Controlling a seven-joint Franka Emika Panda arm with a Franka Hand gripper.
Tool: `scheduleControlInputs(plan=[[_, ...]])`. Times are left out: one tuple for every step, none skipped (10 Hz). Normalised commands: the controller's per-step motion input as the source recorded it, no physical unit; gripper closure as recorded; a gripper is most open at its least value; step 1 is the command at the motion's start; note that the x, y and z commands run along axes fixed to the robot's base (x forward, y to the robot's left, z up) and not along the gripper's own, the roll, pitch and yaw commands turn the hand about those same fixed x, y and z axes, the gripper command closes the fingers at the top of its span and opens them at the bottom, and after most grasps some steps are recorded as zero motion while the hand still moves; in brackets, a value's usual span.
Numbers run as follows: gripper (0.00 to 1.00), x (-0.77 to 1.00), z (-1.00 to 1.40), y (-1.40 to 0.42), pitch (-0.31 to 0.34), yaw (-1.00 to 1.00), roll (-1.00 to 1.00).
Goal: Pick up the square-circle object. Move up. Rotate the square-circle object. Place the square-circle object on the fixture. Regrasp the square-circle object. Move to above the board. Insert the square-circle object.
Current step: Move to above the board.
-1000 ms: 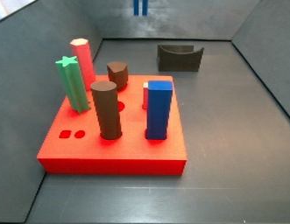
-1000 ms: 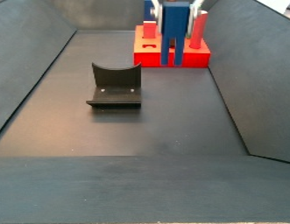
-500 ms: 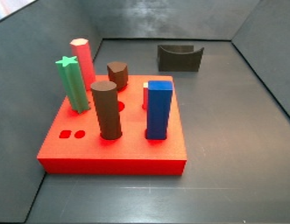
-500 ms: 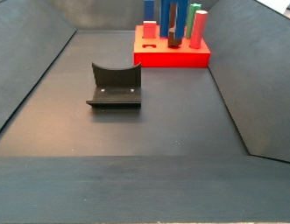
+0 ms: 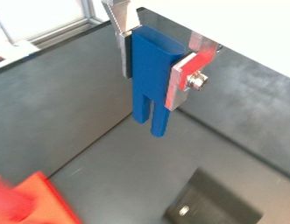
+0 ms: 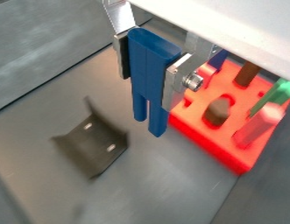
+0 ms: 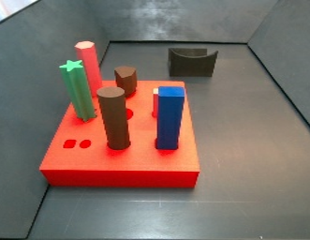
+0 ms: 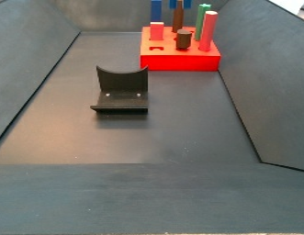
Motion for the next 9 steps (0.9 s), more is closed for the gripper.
scheduleControlInputs(plan=[[1.0, -0.03, 0.23, -1.0, 0.054, 0.01, -0.04], [1.0, -0.03, 0.23, -1.0, 0.043, 0.02, -0.01], [1.0, -0.02, 0.23, -1.0, 0.05, 0.01, -0.02], [1.0, -0.02, 0.24, -1.0, 0.052, 0.01, -0.01], [1.0, -0.02, 0.24, -1.0, 0.052, 0.01, -0.01], [1.0, -0.02, 0.25, -1.0, 0.05, 0.01, 0.0], [1.0, -0.01, 0.25, -1.0, 0.059, 0.01, 0.0], [1.0, 0.0, 0.25, -1.0, 0.067, 0.01, 0.0], [1.0, 0.02, 0.25, -1.0, 0.088, 0.01, -0.01]])
